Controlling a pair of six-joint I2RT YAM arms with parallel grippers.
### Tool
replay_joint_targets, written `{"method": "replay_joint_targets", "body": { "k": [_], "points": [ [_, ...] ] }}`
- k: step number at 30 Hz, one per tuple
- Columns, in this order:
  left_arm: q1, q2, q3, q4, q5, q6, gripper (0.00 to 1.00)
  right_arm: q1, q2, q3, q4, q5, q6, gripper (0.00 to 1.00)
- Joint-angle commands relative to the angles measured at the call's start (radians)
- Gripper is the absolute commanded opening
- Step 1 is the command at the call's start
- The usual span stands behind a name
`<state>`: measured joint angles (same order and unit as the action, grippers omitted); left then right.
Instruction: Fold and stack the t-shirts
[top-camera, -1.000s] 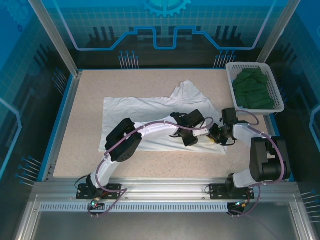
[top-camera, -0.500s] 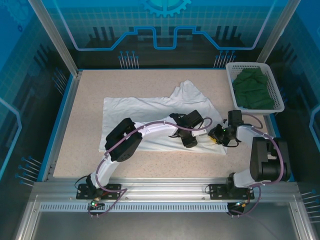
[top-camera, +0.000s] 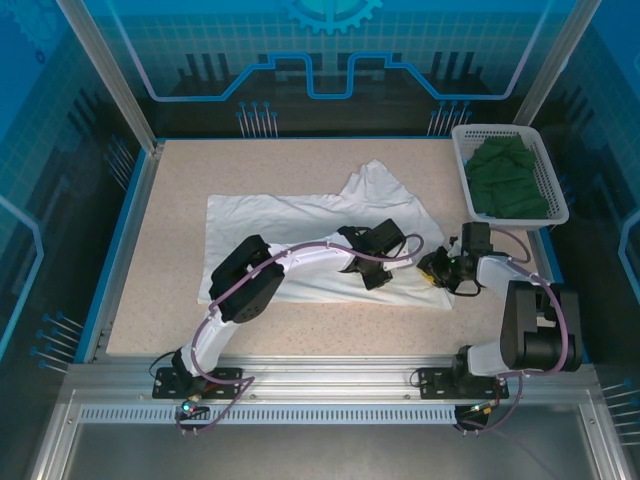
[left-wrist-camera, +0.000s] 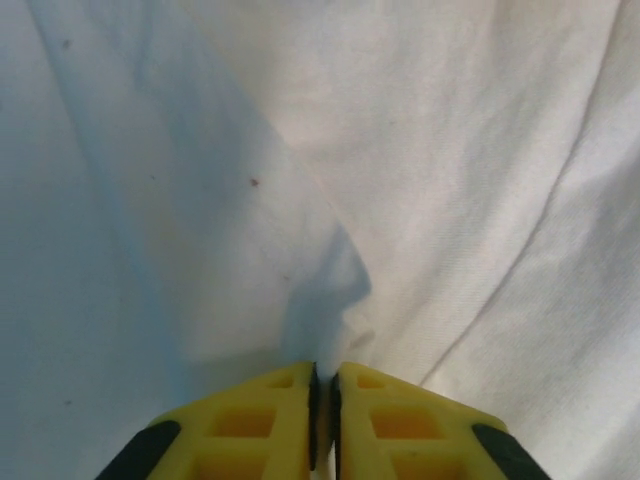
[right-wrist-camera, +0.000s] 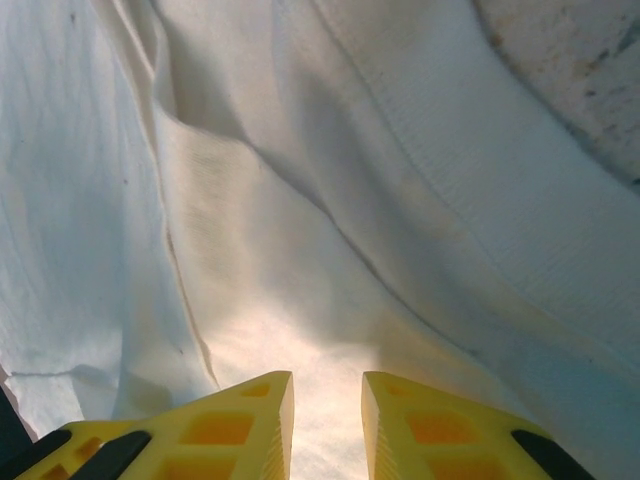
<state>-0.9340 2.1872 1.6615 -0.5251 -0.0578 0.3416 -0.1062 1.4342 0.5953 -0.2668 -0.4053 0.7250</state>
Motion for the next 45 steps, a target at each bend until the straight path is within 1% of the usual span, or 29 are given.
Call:
{"method": "replay_joint_targets", "body": {
  "k": [1,2,3,4,5,12,18,24,28,31,36,37,38,39,40,41,43,44,45],
  "points": [
    [0.003,-0.015,-0.007,0.018,-0.018,0.007,0.12,-0.014,0.023,-0.011,0.013,-0.019,-0.012,0.25],
    [0.003,-0.019,-0.012,0.023,-0.013,0.007,0.11,-0.015,0.026,-0.011,0.015,-0.021,-0.012,0.25],
    [0.003,-0.020,-0.014,0.027,-0.010,0.005,0.07,-0.014,0.029,-0.011,0.017,-0.021,-0.012,0.24],
    [0.003,-0.020,-0.014,0.027,-0.010,0.004,0.02,-0.015,0.029,-0.012,0.018,-0.021,-0.011,0.24],
    [0.003,-0.020,-0.015,0.026,-0.010,0.002,0.00,-0.014,0.029,-0.012,0.017,-0.020,-0.012,0.24],
    [0.019,-0.037,-0.030,0.056,0.014,-0.028,0.00,-0.015,0.027,-0.010,0.006,-0.006,-0.016,0.24],
    [0.061,-0.074,-0.046,0.087,0.051,-0.066,0.00,-0.015,0.032,-0.005,-0.007,0.009,-0.015,0.23],
    [0.127,-0.099,-0.050,0.117,0.111,-0.125,0.00,-0.013,0.047,0.008,-0.032,0.030,-0.014,0.22],
    [0.179,-0.079,-0.030,0.114,0.146,-0.165,0.00,-0.012,0.059,0.019,-0.042,0.038,-0.010,0.22],
    [0.219,-0.066,-0.023,0.109,0.148,-0.196,0.00,-0.012,0.065,0.027,-0.056,0.046,-0.005,0.22],
    [0.275,-0.055,-0.027,0.098,0.121,-0.250,0.00,-0.013,0.070,0.039,-0.069,0.059,0.004,0.23],
    [0.283,-0.054,-0.027,0.094,0.105,-0.260,0.06,-0.012,0.070,0.041,-0.071,0.059,0.005,0.24],
    [0.290,-0.053,-0.029,0.090,0.086,-0.272,0.15,-0.012,0.071,0.044,-0.073,0.059,0.005,0.26],
    [0.297,-0.049,-0.031,0.087,0.073,-0.286,0.26,-0.012,0.071,0.050,-0.083,0.068,0.005,0.26],
    [0.303,-0.046,-0.029,0.079,0.062,-0.301,0.42,-0.011,0.069,0.055,-0.091,0.073,0.004,0.27],
    [0.308,-0.043,-0.026,0.066,0.057,-0.316,0.52,-0.012,0.067,0.060,-0.096,0.074,0.001,0.29],
    [0.307,-0.052,-0.033,0.061,0.001,-0.352,0.66,-0.012,0.055,0.071,-0.116,0.083,-0.003,0.35],
    [0.309,-0.063,-0.038,0.054,-0.030,-0.376,0.69,-0.013,0.040,0.075,-0.125,0.091,-0.004,0.39],
    [0.308,-0.080,-0.046,0.046,-0.067,-0.400,0.69,-0.013,0.022,0.080,-0.138,0.098,-0.005,0.42]
  ]
}}
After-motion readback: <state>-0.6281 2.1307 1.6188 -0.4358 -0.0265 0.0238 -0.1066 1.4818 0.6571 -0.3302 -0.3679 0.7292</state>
